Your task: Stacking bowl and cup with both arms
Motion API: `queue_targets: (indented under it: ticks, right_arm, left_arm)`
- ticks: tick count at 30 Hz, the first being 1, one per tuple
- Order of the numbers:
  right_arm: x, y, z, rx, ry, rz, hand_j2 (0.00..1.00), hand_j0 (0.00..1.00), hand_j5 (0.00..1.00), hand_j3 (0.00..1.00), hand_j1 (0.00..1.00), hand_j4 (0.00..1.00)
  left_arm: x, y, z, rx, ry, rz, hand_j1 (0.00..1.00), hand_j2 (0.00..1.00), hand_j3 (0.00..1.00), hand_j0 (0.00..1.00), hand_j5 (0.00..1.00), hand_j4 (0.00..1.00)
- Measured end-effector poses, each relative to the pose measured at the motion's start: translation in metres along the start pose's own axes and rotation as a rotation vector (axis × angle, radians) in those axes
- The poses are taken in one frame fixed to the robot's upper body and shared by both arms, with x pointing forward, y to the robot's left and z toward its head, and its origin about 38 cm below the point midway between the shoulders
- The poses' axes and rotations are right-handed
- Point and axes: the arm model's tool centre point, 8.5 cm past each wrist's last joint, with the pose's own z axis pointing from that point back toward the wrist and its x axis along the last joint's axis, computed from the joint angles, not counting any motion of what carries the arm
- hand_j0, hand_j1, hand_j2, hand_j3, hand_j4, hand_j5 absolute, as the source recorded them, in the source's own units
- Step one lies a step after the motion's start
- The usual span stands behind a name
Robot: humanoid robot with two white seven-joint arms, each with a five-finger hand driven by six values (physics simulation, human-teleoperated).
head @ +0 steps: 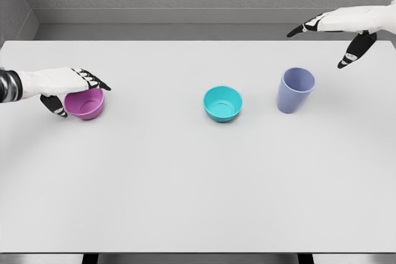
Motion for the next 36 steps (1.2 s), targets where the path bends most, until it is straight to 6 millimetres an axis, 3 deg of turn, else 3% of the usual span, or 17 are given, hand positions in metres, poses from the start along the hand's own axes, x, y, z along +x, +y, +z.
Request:
queue_targets:
  ticks: [20,27,36]
  right_arm:
    - [-0.014,0.017,0.013,0.031,0.047,-0.028,1.0,1.0,1.0,1.0,1.0,1.0]
    - [-0.014,0.019,0.013,0.035,0.049,-0.03,1.0,1.0,1.0,1.0,1.0,1.0]
    - [-0.014,0.019,0.013,0.036,0.049,-0.03,1.0,1.0,1.0,1.0,1.0,1.0]
  left_arm:
    - [0.001,-0.002,-0.001,-0.004,-0.003,0.002,1.0,1.0,1.0,1.0,1.0,1.0]
    - [0.001,-0.003,-0.001,-0.005,-0.003,0.004,0.79,0.79,0.79,0.79,0.79,0.79]
    - [0.001,-0.003,-0.001,-0.004,-0.003,0.005,0.67,0.67,0.67,0.67,0.67,0.67]
